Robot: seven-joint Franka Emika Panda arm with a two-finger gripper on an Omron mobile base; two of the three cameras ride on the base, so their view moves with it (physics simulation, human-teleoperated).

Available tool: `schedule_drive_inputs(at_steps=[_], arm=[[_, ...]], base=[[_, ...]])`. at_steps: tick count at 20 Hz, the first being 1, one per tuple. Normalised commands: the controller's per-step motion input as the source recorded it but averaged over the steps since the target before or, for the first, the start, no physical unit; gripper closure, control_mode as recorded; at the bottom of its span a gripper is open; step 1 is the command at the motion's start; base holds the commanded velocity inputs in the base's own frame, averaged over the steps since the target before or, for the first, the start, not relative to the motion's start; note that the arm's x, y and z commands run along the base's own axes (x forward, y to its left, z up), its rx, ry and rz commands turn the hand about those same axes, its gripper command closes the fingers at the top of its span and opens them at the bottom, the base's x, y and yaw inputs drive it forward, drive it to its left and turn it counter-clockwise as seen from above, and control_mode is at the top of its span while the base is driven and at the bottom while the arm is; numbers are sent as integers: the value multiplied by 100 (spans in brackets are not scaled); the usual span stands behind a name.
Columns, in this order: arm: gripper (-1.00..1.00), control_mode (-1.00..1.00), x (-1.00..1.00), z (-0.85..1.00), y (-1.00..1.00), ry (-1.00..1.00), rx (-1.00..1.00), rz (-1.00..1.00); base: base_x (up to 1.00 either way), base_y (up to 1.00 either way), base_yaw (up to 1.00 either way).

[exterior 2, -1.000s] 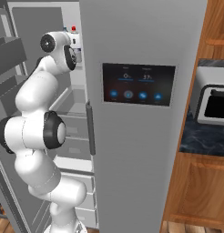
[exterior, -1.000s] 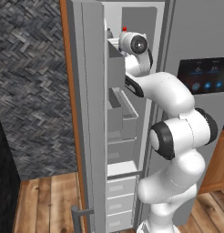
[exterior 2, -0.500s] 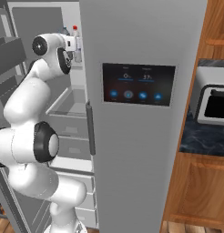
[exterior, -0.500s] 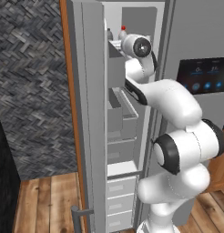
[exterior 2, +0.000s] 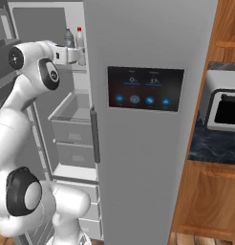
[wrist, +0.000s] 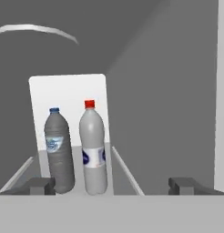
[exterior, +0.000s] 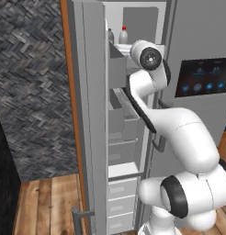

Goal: Take the bottled waters from the counter and place them in the freezer to freeze. Close the freezer door after placing the bottles.

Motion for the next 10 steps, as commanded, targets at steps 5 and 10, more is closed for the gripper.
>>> schedule_drive_inputs(at_steps=[5, 10], arm=[[-100, -100, -100, 1, 0, 7, 26, -24], [-100, -100, -100, -20, 0, 8, 27, -19]], base=[[0, 0, 0], [0, 0, 0]])
